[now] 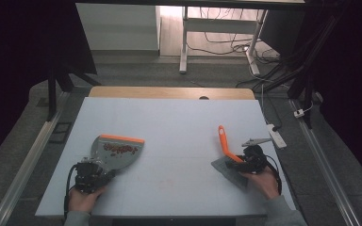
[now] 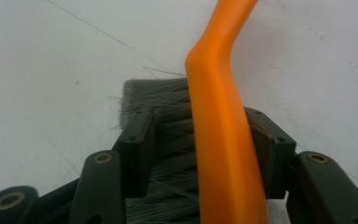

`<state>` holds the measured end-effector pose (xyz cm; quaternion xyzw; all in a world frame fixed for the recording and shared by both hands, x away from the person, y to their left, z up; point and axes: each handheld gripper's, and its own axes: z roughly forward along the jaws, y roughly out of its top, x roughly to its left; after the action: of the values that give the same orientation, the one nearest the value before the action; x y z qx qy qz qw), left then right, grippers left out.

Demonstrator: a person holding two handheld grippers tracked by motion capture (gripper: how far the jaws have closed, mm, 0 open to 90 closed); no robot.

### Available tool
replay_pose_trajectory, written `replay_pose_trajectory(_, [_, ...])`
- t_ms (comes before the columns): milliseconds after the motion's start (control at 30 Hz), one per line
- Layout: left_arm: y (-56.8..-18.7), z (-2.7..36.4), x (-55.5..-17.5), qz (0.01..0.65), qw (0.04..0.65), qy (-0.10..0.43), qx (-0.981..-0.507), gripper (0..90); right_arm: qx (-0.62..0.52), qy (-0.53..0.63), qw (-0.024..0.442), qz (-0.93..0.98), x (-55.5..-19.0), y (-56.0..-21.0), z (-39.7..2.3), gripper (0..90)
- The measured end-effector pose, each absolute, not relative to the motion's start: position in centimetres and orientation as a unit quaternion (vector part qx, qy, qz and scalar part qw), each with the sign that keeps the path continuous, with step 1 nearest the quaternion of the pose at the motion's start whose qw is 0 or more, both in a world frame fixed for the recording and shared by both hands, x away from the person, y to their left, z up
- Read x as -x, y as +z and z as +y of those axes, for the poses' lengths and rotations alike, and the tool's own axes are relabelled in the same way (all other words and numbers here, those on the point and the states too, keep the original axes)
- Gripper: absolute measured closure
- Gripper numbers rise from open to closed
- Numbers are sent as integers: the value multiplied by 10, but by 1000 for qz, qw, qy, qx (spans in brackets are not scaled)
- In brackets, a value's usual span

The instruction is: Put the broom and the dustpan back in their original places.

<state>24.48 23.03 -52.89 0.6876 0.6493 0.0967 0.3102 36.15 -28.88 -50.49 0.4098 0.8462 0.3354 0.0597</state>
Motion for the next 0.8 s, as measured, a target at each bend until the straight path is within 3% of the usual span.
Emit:
replay_pose_trajectory(167, [-529,231,-244,648,311,93,-689,527,-412,323,65,849,-364,-507,-290,440])
replay_pose_trajectory(533, [-523,234,-237,632,323,104,-697,296,-415,315,81,850,-364,-506,-291,423])
replay_pose_trajectory(800, [-505,233,-229,583,352,135,-720,267,-399,337,111,846,-357,-495,-291,435])
